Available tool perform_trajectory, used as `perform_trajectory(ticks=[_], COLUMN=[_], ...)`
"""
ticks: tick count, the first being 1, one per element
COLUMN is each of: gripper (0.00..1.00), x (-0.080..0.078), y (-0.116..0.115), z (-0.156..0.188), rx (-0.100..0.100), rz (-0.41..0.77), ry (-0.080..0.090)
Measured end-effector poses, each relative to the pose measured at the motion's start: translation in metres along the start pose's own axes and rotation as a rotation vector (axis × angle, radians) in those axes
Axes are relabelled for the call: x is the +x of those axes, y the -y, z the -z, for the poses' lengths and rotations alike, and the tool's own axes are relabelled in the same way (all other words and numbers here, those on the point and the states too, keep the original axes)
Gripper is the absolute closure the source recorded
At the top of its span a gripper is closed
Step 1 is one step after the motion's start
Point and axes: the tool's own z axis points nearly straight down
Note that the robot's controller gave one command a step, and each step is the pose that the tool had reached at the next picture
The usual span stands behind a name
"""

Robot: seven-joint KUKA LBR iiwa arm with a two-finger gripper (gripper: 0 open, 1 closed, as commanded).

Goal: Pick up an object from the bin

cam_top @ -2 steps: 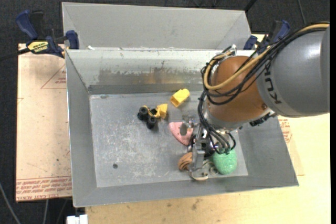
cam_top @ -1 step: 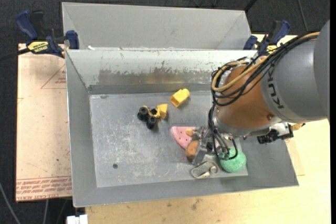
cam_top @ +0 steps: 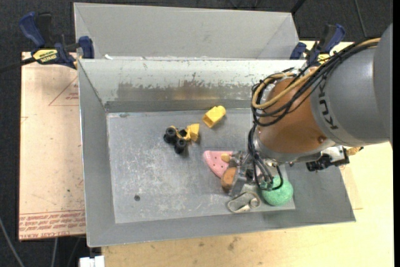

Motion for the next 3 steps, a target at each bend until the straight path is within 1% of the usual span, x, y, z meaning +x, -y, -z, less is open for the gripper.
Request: perform_trajectory(ticks=[1,2,3], gripper=[1.00,1.00,1.00], x=[0.012,-0.001,0.016], y=[0.005,0.007,-0.007], z=[0.023,0.093,0.149], rx=[0.003,0.002,0.004], rz=[0.007,-0.006,-0.011], ry=[-0.017,-0.013,-0.014])
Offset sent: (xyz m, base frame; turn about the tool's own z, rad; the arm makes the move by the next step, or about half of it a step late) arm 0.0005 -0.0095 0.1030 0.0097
